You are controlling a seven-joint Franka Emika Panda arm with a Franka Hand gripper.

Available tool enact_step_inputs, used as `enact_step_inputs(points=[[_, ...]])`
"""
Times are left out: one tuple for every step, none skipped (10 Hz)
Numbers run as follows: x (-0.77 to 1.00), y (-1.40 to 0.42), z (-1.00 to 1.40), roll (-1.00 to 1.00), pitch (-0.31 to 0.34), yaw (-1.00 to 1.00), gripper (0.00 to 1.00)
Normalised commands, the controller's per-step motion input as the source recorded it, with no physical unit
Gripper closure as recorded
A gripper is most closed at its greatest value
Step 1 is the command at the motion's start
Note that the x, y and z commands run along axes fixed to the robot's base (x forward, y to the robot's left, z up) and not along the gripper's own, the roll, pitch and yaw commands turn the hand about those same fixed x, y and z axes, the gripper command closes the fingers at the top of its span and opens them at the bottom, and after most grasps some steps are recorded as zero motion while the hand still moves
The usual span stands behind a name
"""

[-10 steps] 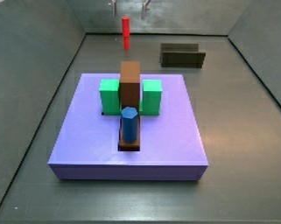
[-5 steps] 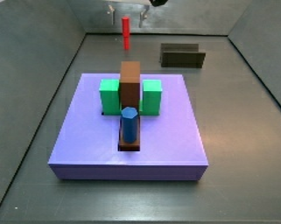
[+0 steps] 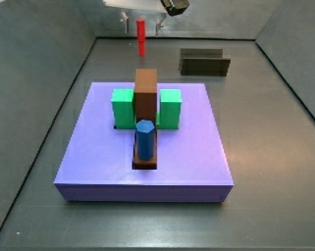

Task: Pick up the red object. Move up. Move to above the board. Insert the red object.
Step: Pick up the red object.

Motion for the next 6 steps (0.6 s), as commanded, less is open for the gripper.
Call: enact_step_inputs(points=[[0.0,0.0,0.13,-0.09,0.0,-0.04,0.0],[-0.02,0.0,0.07,-0.06,-0.01,-0.01,0.0],[-0.04,0.0,0.0,-0.03,-0.029,0.0,0.0],[0.0,0.0,0.0,-0.02,-0.003,0.0,0.0],[0.0,0.0,0.0,0.0,0.0,0.0,0.0],[0.0,0.0,0.0,0.0,0.0,0.0,1.0]])
